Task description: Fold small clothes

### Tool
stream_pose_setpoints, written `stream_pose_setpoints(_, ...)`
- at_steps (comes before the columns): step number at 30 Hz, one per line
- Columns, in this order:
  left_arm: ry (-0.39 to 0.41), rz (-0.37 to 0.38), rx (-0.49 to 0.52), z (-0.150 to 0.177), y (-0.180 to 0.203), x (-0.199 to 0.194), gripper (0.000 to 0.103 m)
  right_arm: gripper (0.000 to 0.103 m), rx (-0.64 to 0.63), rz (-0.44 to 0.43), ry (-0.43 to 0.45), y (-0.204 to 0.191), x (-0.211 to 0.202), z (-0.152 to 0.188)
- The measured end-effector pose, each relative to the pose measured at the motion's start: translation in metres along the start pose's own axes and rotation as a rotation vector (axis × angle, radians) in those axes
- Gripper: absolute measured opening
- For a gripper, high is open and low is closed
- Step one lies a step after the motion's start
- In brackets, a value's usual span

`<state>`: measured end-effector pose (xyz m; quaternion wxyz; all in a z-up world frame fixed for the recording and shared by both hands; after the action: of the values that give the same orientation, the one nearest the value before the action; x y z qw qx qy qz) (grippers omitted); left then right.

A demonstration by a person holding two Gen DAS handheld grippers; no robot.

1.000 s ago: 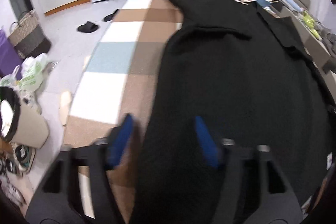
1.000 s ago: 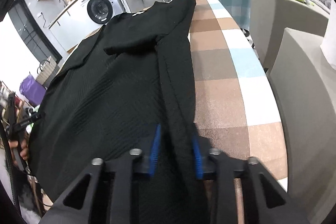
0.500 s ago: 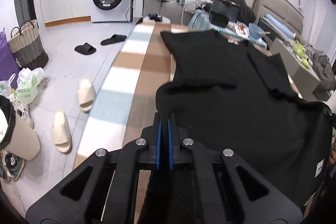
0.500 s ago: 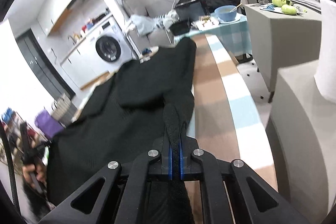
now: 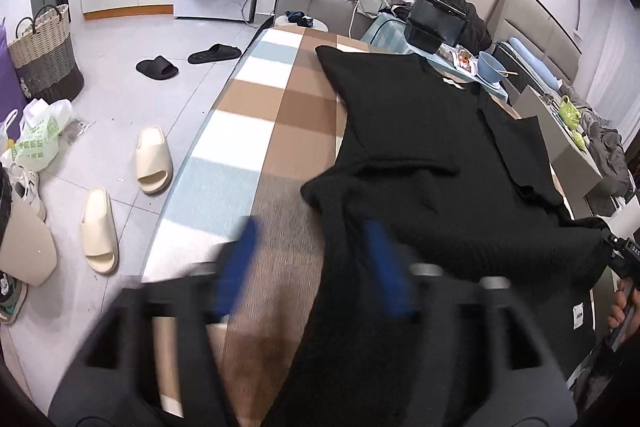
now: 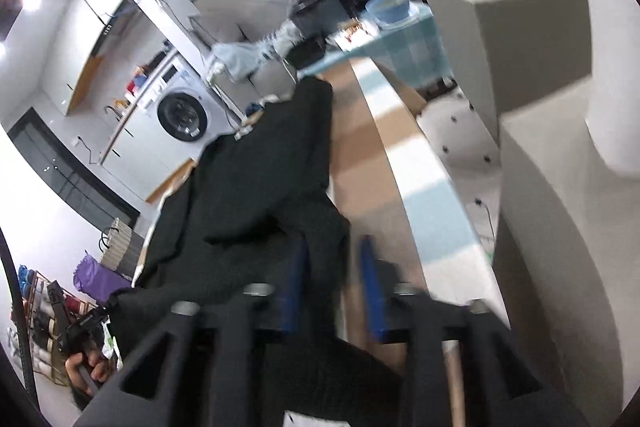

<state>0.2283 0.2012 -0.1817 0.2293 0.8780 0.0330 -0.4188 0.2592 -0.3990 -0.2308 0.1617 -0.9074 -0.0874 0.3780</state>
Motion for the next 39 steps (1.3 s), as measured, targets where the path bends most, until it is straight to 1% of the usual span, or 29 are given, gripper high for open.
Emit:
stream_pose_setpoints(2, 0.000, 0.010, 0.017, 0.008, 0.001, -0.002, 0.070, 0.050, -0.014, -0.017, -0.014, 0.000, -0.001, 0.008)
stream_pose_setpoints(5, -0.021, -0.005, 0.048, 0.021, 0.002, 0.002, 0.070, 0.056, -0.036, -0.009, -0.037, 0.002, 0.001, 0.019)
stream_pose_setpoints(8, -0.051, -0.032, 0.059, 0.028, 0.001, 0.014, 0.070, 0.056, -0.043, -0.029, -0.064, 0.001, 0.005, 0.029)
stream_pose_setpoints(10, -0.068, -0.041, 0.057, 0.032, 0.000, 0.021, 0.070, 0.056, -0.057, -0.048, -0.063, -0.004, 0.005, 0.032)
stream_pose_setpoints(12, -0.077, -0.041, 0.053, 0.034, 0.002, 0.027, 0.060, 0.056, -0.078, -0.060, -0.065, -0.011, 0.006, 0.035)
stream_pose_setpoints(13, -0.082, -0.023, 0.053, 0.035, 0.004, 0.028, 0.040, 0.056, -0.094, -0.062, -0.071, -0.015, 0.008, 0.036)
stream_pose_setpoints(14, -0.088, 0.000, 0.057, 0.036, 0.007, 0.028, 0.015, 0.055, -0.110, -0.068, -0.070, -0.020, 0.009, 0.036)
stream_pose_setpoints(15, -0.086, 0.018, 0.063, 0.037, 0.010, 0.026, 0.007, 0.052, -0.126, -0.076, -0.066, -0.024, 0.010, 0.035)
stream_pose_setpoints(16, -0.068, 0.021, 0.070, 0.036, 0.013, 0.024, 0.005, 0.045, -0.151, -0.077, -0.052, -0.030, 0.010, 0.034)
stream_pose_setpoints(17, -0.037, 0.015, 0.077, 0.033, 0.015, 0.018, 0.005, 0.024, -0.173, -0.078, -0.043, -0.035, 0.011, 0.032)
stream_pose_setpoints(18, -0.006, 0.017, 0.085, 0.031, 0.017, 0.011, 0.005, 0.009, -0.197, -0.081, -0.035, -0.039, 0.011, 0.031)
stream_pose_setpoints(21, 0.052, 0.045, 0.075, 0.025, 0.019, -0.013, 0.004, 0.005, -0.200, -0.102, 0.010, -0.046, 0.005, 0.025)
stream_pose_setpoints(25, 0.101, 0.078, 0.059, 0.026, 0.015, -0.050, 0.004, 0.005, -0.203, -0.134, 0.078, -0.052, -0.020, 0.024)
stream_pose_setpoints(28, 0.138, 0.083, 0.066, 0.032, 0.012, -0.078, 0.004, 0.005, -0.211, -0.147, 0.102, -0.056, -0.039, 0.030)
stream_pose_setpoints(33, 0.200, 0.113, 0.082, 0.032, 0.014, -0.125, 0.004, 0.005, -0.228, -0.161, 0.141, -0.064, -0.076, 0.039)
stream_pose_setpoints(36, 0.192, 0.113, 0.083, 0.031, 0.013, -0.131, 0.004, 0.005, -0.238, -0.150, 0.150, -0.065, -0.088, 0.040)
stream_pose_setpoints(39, 0.141, 0.090, 0.057, 0.030, 0.006, -0.115, 0.005, 0.005, -0.226, -0.133, 0.129, -0.063, -0.083, 0.037)
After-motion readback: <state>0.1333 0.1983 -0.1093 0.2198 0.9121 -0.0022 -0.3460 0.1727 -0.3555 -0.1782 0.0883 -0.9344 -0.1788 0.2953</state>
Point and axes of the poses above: each gripper's, at about its wrist camera, not at the fingertips, and x roughly the way its jaws point, y to its right, z to its underside, the point moved 9 cm from there along x, roughly the way its jaws point, and after that the axes turned 14 degrees about -x, right-handed, at the moved point
